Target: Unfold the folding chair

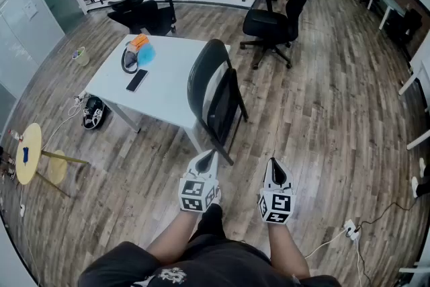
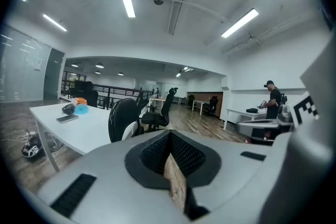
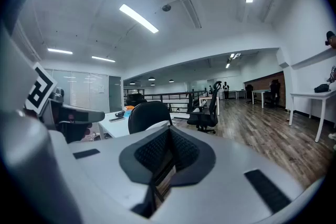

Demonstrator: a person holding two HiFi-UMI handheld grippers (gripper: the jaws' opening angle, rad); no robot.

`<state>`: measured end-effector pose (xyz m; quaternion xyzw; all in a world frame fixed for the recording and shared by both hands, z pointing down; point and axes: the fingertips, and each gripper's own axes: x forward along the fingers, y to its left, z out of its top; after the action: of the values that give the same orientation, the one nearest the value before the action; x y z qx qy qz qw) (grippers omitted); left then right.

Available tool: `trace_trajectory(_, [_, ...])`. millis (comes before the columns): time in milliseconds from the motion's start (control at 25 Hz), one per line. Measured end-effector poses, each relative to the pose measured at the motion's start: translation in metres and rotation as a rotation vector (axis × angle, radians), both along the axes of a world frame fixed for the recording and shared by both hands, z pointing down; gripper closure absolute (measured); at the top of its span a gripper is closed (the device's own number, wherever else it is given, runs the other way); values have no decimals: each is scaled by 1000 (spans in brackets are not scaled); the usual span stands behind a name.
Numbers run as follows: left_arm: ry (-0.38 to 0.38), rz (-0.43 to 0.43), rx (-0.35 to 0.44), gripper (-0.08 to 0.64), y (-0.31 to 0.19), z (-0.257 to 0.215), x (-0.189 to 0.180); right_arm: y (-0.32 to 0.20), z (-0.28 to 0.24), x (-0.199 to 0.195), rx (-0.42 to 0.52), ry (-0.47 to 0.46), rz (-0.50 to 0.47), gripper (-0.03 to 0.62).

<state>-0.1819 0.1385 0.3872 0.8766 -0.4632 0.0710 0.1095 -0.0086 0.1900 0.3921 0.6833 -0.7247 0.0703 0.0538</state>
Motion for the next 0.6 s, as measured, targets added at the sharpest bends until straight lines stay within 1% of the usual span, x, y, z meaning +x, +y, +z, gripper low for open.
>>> trace_trajectory(160, [-27, 14, -27, 557, -47, 5, -18, -51, 8, -24, -44, 23, -19, 578])
trace_trajectory(280, [-35, 20, -40, 557, -94, 4, -31, -99, 8, -40, -62, 38, -20, 578])
trace_trajectory(440, [-52, 51, -45, 557, -156, 5, -42, -165, 12, -57, -80, 56, -15, 578])
trace_trajectory(520, [-47, 59, -54, 557, -184, 2, -46, -194, 16, -64, -89, 48, -10, 578])
trace_trajectory(600, [-24, 63, -55, 557, -209, -4, -52, -219, 21, -70, -101, 33, -10, 578])
